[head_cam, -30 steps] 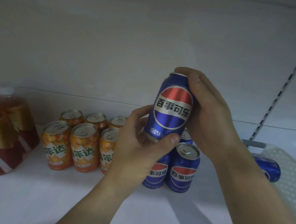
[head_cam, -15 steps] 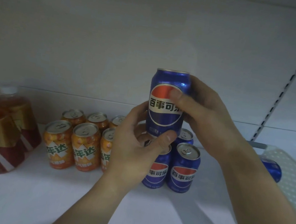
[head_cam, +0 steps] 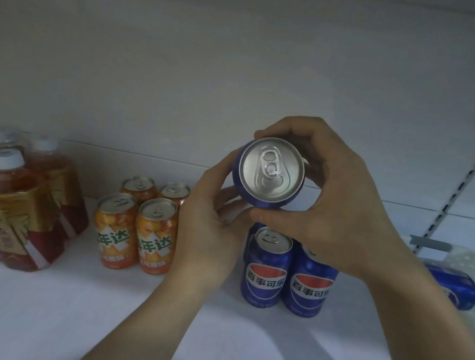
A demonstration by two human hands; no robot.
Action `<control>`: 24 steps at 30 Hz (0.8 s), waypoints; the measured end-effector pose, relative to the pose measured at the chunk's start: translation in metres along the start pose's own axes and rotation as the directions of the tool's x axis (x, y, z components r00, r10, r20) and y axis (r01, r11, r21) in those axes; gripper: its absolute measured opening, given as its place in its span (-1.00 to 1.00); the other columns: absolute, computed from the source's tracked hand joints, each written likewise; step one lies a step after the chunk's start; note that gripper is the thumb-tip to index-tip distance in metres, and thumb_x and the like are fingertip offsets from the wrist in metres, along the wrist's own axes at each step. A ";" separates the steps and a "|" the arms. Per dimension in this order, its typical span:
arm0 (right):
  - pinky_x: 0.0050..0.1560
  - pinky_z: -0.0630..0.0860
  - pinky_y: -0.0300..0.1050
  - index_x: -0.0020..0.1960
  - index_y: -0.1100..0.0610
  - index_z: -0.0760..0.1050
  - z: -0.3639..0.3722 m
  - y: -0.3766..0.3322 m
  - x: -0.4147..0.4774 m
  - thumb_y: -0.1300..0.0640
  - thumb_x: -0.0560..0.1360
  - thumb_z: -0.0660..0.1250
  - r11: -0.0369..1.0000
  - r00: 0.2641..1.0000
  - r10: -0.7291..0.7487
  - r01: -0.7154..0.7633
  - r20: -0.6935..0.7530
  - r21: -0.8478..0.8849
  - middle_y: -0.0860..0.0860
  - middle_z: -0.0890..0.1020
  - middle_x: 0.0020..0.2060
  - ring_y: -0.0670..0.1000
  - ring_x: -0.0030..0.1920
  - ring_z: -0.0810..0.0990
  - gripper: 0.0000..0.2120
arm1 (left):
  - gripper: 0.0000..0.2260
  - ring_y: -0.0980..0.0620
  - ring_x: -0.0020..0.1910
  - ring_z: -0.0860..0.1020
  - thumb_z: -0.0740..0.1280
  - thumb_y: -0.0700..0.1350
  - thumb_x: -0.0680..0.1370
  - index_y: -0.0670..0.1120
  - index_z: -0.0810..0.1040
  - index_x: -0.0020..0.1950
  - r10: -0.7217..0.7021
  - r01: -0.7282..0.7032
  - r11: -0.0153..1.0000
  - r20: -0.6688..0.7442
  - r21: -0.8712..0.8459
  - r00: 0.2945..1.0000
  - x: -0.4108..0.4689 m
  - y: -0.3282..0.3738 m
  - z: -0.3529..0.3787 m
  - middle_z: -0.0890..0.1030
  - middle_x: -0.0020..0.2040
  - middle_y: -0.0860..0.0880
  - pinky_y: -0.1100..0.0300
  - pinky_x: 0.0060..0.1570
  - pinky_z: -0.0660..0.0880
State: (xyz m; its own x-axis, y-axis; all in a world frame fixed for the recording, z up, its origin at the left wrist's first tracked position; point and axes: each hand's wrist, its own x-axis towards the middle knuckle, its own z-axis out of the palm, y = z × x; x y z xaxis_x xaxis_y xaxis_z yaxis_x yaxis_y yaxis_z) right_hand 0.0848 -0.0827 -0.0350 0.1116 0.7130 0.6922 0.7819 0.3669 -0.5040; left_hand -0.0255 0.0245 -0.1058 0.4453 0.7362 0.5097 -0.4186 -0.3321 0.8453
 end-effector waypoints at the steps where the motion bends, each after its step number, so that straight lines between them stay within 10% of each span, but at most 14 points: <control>1: 0.22 0.56 -0.22 0.33 0.12 0.46 0.000 0.000 0.000 0.24 0.28 0.68 1.000 1.000 -0.002 0.002 0.000 -0.012 -0.11 0.65 0.20 -0.09 0.24 0.63 -0.31 | -0.44 0.11 0.18 0.63 0.43 -0.46 0.45 -0.09 0.50 0.39 0.007 -0.007 1.000 0.004 0.004 1.000 0.000 0.000 0.000 0.65 0.25 0.00 0.30 -0.03 0.60; 8: 0.13 0.66 -0.03 0.35 0.01 0.39 -0.004 -0.003 0.001 0.17 0.32 0.67 0.964 0.980 0.133 -0.093 -0.151 0.250 -0.02 0.66 0.20 0.02 0.17 0.69 -0.29 | -0.27 0.03 0.22 0.63 0.48 -0.47 0.36 -0.09 0.38 0.46 -0.011 0.045 0.982 0.185 -0.181 0.983 0.001 0.011 -0.001 0.63 0.24 -0.01 0.19 0.03 0.62; 14: -0.02 0.65 -0.05 0.33 0.01 0.52 0.000 0.002 0.003 -0.04 0.52 0.31 0.770 0.864 0.478 -0.325 -0.159 0.549 0.01 0.68 0.16 0.03 0.09 0.72 -0.60 | -0.31 0.04 0.14 0.66 0.55 -0.47 0.29 -0.01 0.44 0.30 0.137 -0.137 0.973 -0.011 -0.184 0.991 -0.017 0.028 0.019 0.64 0.15 0.11 0.23 -0.04 0.62; 24: -0.21 0.63 -0.15 0.06 0.04 0.65 0.000 0.003 0.007 -0.07 0.69 0.23 0.614 0.688 0.723 -0.597 -0.064 0.517 -0.03 0.78 -0.16 -0.04 -0.15 0.77 -0.73 | -0.30 0.00 0.23 0.61 0.64 -0.22 0.25 -0.15 0.47 0.34 0.252 -0.261 0.963 -0.112 -0.071 0.961 -0.022 0.029 0.020 0.62 0.20 0.01 0.12 0.11 0.61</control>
State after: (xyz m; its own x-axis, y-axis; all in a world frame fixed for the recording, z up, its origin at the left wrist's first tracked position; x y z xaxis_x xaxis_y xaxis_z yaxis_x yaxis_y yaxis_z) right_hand 0.0879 -0.0774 -0.0316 0.6811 0.7177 0.1447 0.0961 0.1083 -0.9895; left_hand -0.0316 -0.0130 -0.0890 0.2337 0.6901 0.6849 -0.5755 -0.4696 0.6695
